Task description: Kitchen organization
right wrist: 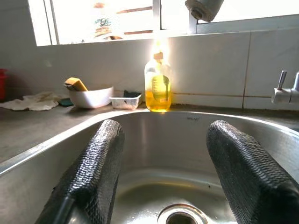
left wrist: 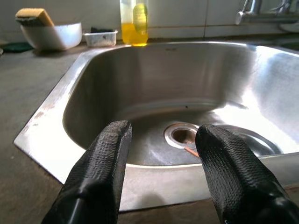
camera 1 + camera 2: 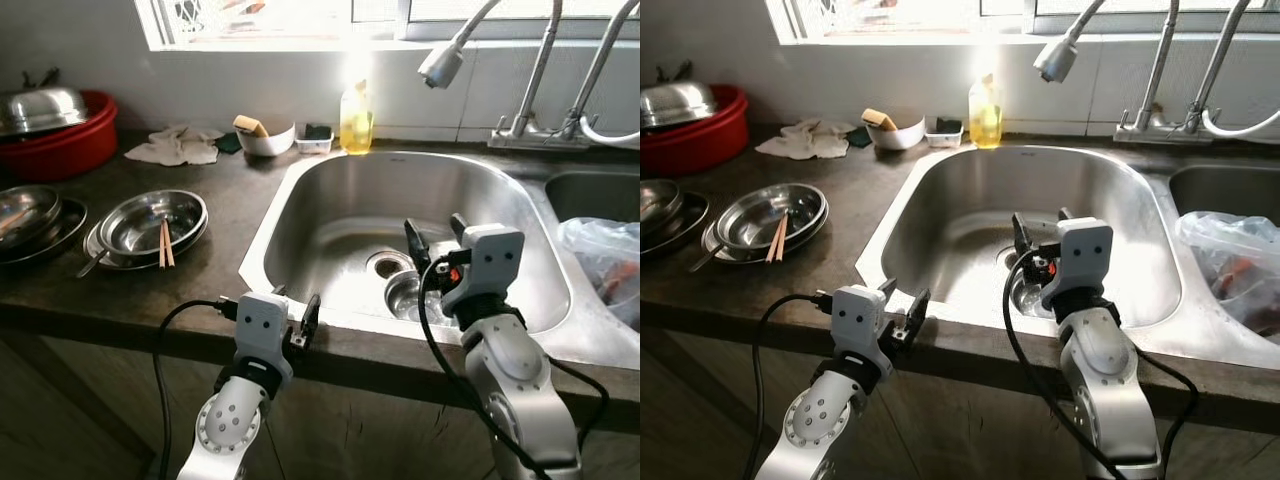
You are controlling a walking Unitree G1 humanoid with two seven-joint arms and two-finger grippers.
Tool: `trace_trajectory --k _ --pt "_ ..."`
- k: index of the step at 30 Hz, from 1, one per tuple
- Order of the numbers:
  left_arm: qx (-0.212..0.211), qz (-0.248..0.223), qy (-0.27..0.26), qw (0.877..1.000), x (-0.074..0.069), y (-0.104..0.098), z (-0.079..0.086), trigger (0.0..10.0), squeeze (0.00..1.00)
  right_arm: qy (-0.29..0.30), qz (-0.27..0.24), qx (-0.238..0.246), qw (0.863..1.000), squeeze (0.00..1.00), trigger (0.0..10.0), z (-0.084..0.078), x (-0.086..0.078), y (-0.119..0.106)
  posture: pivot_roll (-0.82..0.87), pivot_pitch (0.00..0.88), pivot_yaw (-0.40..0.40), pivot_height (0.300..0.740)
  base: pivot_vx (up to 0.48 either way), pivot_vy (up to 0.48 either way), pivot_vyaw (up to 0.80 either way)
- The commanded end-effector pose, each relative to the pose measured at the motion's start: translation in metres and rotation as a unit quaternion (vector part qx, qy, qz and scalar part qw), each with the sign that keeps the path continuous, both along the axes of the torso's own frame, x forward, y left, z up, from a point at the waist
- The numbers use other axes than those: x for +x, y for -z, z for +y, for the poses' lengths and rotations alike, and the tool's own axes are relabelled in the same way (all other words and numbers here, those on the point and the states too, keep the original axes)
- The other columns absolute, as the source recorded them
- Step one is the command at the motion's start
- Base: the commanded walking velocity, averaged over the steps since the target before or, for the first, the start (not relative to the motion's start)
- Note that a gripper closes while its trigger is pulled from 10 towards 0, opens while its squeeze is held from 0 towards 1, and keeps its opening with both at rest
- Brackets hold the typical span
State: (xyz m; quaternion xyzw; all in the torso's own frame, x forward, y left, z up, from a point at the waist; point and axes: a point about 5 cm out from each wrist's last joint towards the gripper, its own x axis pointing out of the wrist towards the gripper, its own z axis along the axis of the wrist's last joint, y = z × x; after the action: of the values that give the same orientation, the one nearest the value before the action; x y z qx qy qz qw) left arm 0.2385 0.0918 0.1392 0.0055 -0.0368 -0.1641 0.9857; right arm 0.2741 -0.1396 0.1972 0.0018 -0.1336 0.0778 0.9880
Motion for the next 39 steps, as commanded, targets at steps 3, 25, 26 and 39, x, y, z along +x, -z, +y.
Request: trace_trajectory --k 3,25,26,39 --pt "0.001 -0.014 -0.008 1.000 -0.003 -0.004 0.006 10.0 0.00 0.005 0.006 0.003 1.000 0.00 10.0 0.000 -0.012 0.005 0.07 0.000 0.028 0.740 0.000 0.000 0.00" --pt "0.023 -0.034 -0.003 0.999 -0.011 -0.007 0.001 10.0 0.00 -0.028 0.024 -0.007 0.999 0.00 10.0 0.012 -0.024 0.012 0.08 0.000 -0.015 0.740 0.000 0.000 0.00" --pt "0.023 -0.034 -0.004 0.999 -0.011 -0.007 0.001 10.0 0.00 -0.026 0.023 -0.006 0.999 0.00 10.0 0.012 -0.023 0.012 0.08 0.000 -0.018 0.740 0.000 0.000 0.00" --pt "0.016 -0.032 -0.002 0.999 -0.012 -0.007 -0.005 10.0 0.00 -0.013 0.013 -0.002 1.000 0.00 10.0 0.012 -0.016 0.005 0.08 0.000 -0.016 0.740 -0.038 0.000 0.00"
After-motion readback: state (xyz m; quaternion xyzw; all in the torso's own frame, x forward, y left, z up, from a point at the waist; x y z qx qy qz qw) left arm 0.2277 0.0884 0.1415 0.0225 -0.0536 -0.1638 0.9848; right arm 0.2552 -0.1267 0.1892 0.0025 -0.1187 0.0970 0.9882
